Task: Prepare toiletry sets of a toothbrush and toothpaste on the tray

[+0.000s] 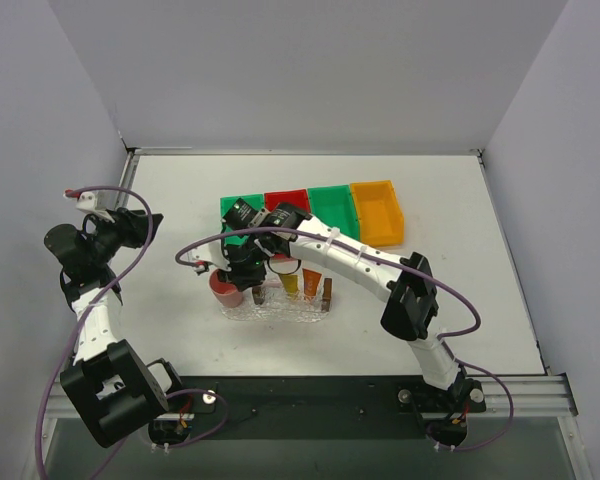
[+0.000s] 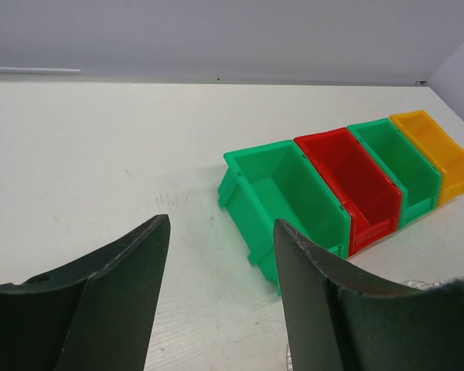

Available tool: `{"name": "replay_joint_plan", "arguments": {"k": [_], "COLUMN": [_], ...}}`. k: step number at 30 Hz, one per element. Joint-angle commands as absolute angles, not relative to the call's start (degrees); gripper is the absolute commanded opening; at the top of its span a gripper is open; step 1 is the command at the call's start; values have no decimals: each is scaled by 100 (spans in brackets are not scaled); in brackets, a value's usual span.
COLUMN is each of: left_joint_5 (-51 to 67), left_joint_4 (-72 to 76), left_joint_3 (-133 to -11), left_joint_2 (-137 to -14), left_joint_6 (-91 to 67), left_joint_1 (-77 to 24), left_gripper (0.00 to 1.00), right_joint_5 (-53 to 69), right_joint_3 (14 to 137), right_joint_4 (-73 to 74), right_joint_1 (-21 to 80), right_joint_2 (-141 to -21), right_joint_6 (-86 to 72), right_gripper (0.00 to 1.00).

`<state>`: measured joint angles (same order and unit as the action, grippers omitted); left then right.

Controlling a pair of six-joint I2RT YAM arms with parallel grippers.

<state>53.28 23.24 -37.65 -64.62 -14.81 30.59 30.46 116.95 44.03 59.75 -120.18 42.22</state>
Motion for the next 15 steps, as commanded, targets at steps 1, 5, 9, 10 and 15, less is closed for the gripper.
{"name": "replay_joint_plan", "arguments": {"k": [1,5,9,10,15], "left_joint_5": [5458,5475,5484,5484,5493], "left_joint_4": [2452,2443,2443,2443,2452], "left_joint_3": [-3929,-3937,-3911,-3902,-3885], "left_joint_2": [-6319,-6319,-6311,-6319,-6311], "left_joint_6": [-1468,-1468,-1468,-1468,-1468], "left_joint_1": [3120,3129,3146,3146,3146], "left_gripper": [66,66,66,66,66], "right_joint_5": [3331,3366,3384,3392,3472], "right_joint_3": [11900,11918,12067,12102,12357], "right_joint_4": [4535,4535,4509,4500,4412], "right_joint_1": [6055,6091,6091,6082,6038], "right_joint_2": [-11856,-11865,-11856,-11856,-11857], "right_joint_6": [4069,4017,3885,3850,3595], "right_gripper": [8,7,6,6,5]}}
